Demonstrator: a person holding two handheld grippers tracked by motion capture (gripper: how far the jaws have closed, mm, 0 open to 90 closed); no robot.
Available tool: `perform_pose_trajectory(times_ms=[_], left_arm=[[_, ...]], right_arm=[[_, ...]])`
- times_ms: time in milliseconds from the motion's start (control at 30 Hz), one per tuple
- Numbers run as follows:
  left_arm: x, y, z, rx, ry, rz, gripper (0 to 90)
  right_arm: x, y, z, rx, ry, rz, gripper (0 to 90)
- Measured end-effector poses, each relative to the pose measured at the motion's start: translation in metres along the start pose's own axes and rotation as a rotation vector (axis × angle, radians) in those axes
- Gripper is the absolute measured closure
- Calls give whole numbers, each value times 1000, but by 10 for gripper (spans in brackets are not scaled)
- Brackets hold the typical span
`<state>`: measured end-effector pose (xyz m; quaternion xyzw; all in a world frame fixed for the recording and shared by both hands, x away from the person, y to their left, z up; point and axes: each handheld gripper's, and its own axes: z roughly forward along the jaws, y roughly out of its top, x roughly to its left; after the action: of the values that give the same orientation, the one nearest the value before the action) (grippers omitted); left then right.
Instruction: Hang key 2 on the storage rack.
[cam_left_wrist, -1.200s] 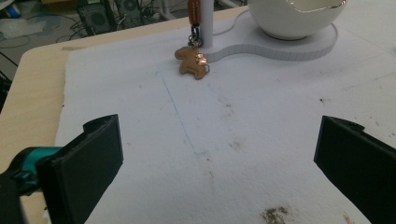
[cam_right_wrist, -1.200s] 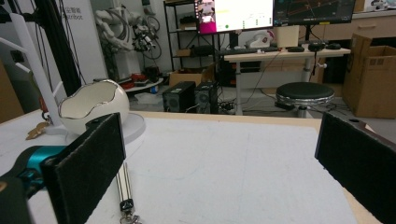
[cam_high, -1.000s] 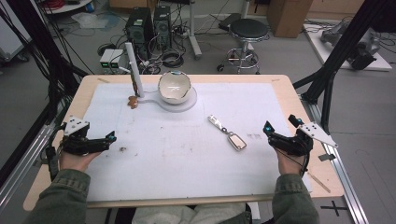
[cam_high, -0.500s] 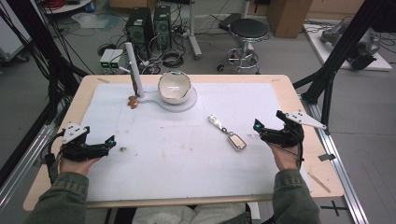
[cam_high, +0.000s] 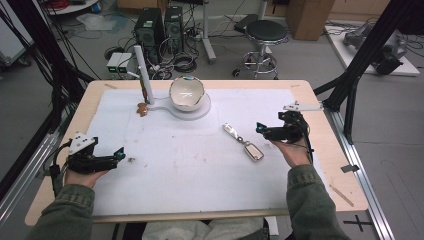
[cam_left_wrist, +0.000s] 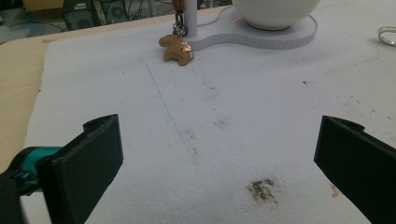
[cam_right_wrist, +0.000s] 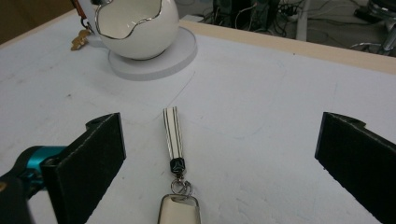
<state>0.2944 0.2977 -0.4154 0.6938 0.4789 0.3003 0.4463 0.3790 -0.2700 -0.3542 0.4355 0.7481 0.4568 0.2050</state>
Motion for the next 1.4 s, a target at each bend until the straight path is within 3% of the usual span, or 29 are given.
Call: perform_pose_trajectory(times_ms=[300,700,1033,1400], left_arm=[[1,0,0,0,-6,-3,17],[0,-1,3,18,-18,8,17],[-1,-1,2,16,-31,11,16],[-2,-2,3,18,-47,14,16]], right_arm=[[1,15,19,74,7,-13,7],[10,29,53,209,67,-44,7],[15,28,93,339,106,-56,7],[18,21,118,425,118,-54,7]])
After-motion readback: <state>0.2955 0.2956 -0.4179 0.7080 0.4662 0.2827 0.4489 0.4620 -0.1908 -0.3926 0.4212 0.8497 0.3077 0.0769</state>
